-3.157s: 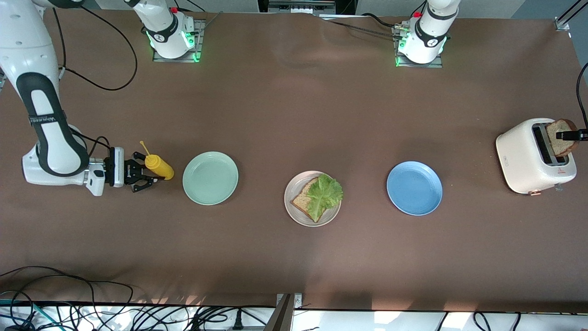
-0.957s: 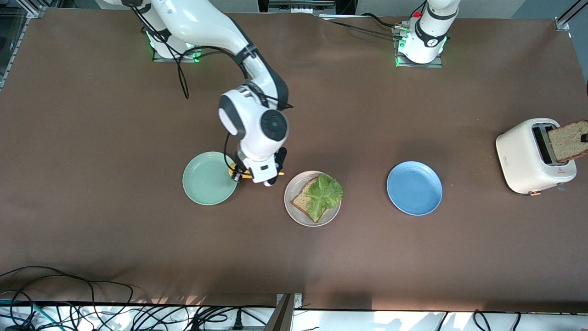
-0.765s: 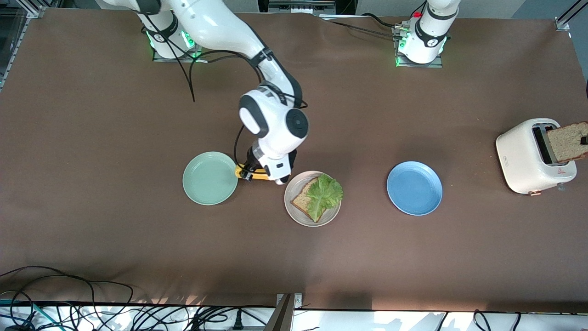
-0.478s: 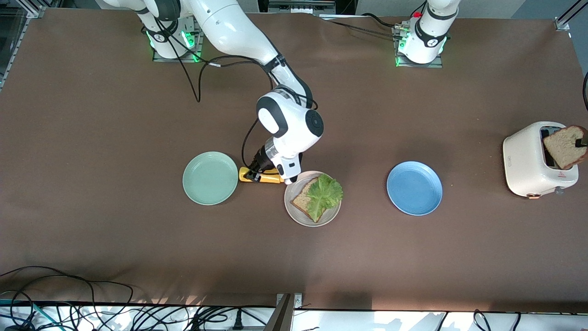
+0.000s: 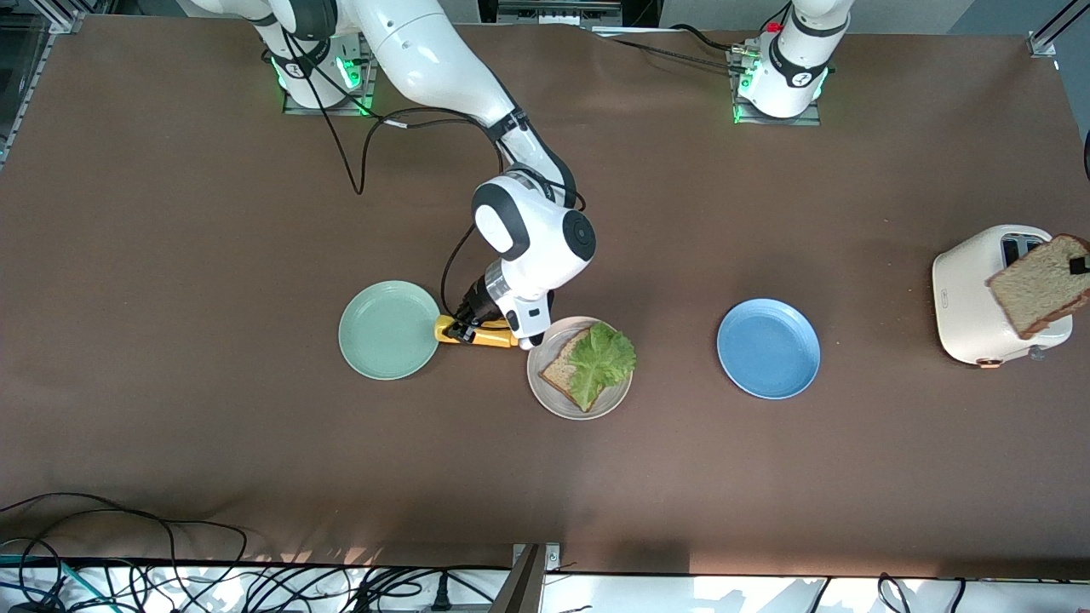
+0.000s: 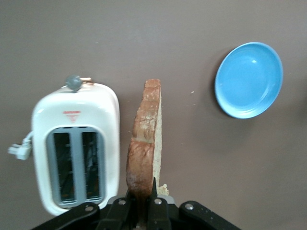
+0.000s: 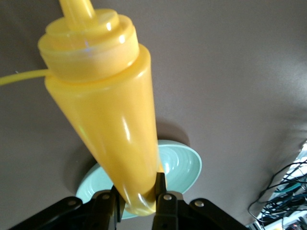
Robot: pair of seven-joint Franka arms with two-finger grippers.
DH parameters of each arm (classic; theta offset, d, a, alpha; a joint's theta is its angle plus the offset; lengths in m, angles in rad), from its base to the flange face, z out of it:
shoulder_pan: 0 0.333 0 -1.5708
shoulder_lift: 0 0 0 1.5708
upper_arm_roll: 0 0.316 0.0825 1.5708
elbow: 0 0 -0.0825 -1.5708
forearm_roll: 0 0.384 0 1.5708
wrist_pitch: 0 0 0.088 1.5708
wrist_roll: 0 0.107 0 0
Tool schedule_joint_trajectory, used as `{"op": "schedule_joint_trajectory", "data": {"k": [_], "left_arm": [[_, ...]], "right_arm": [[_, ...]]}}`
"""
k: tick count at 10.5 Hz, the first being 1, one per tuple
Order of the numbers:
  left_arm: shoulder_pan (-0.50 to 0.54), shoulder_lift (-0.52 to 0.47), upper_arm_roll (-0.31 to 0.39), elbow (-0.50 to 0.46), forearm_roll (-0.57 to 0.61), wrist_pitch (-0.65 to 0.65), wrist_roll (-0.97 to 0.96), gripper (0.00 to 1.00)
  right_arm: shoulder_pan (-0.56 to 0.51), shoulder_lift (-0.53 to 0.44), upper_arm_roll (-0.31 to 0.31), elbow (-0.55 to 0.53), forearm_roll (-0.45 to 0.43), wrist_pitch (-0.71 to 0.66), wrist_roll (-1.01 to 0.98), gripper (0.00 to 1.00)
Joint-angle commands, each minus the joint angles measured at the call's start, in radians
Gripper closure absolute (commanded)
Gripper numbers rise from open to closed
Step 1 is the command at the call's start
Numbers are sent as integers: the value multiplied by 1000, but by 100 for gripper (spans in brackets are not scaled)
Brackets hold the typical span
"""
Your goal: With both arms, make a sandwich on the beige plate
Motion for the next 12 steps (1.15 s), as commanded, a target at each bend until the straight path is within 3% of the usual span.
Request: {"op": "schedule_joint_trajectory", "data": {"k": [1, 4, 6, 9, 12], "left_arm": [[0, -6, -94, 8, -36, -18, -189, 100], [-10, 8, -237, 7, -46, -17, -467, 100], [-55, 17, -239, 7, -114, -15, -573, 100], [-119, 31, -239, 7, -120, -8, -650, 100], [-184, 63, -239, 7, -138, 32, -744, 100]], "right_arm": [[57, 90, -64, 121, 44, -15, 35, 100], [85, 103, -84, 123, 48, -14, 36, 100], [85, 109, -86, 123, 49, 22, 35, 100], [75, 108, -86, 123, 51, 20, 33, 100], [15, 24, -70, 68, 199, 25, 21, 100]]}}
